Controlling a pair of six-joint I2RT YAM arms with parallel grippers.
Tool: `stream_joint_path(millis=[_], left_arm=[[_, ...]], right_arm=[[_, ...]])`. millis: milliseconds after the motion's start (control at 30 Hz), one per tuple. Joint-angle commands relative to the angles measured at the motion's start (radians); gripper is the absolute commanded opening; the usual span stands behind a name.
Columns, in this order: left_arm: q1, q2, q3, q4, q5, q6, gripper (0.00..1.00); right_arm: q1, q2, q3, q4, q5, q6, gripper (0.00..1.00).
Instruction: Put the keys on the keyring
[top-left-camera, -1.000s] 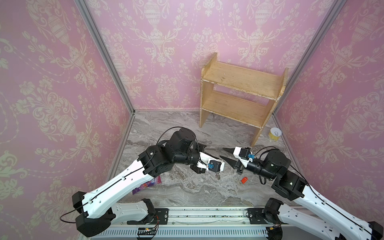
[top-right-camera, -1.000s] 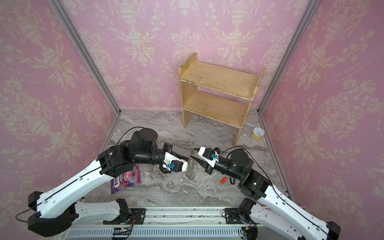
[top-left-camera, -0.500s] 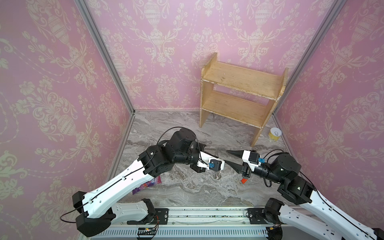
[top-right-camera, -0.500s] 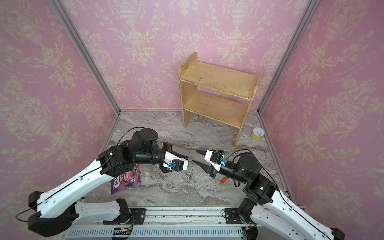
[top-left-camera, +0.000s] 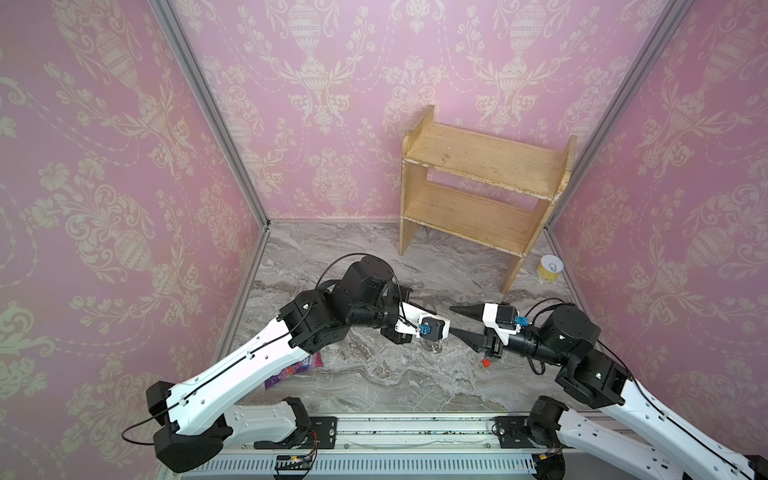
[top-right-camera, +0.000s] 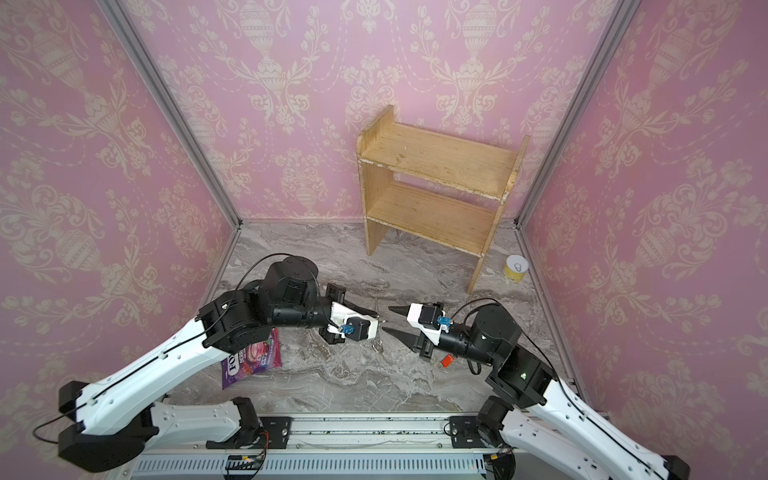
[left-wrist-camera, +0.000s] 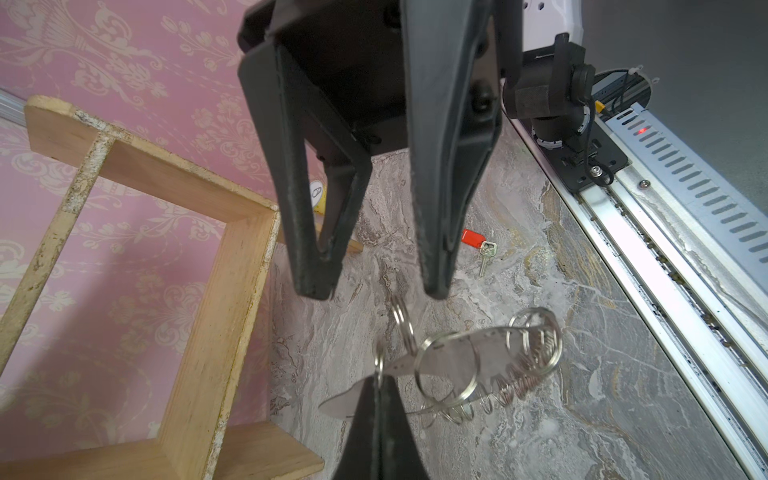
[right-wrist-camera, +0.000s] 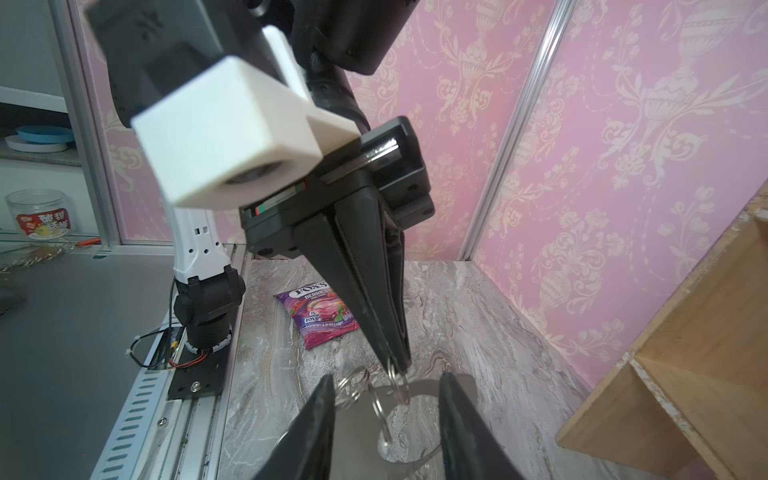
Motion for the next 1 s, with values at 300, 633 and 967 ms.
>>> stream_joint_path(millis=[300, 633, 967], left_arm=[[-0.017, 0.034, 0.113, -0.104, -0.02, 0.057, 0.0], [-0.044, 0.038, 0.122, -0.09, -0.018, 0.064, 0.0], [-0.044, 0.051, 0.112, -0.096, -0.102, 0.065, 0.0]], right_arm=[[0.002, -0.037, 0.044, -0.057, 0.029, -0.18, 0.35], [-0.001, 0.05, 0.004, 0.145, 0.068, -0.105, 0.34], [0.0, -0.051, 0.006, 0.093, -0.083, -0.035, 0.4]])
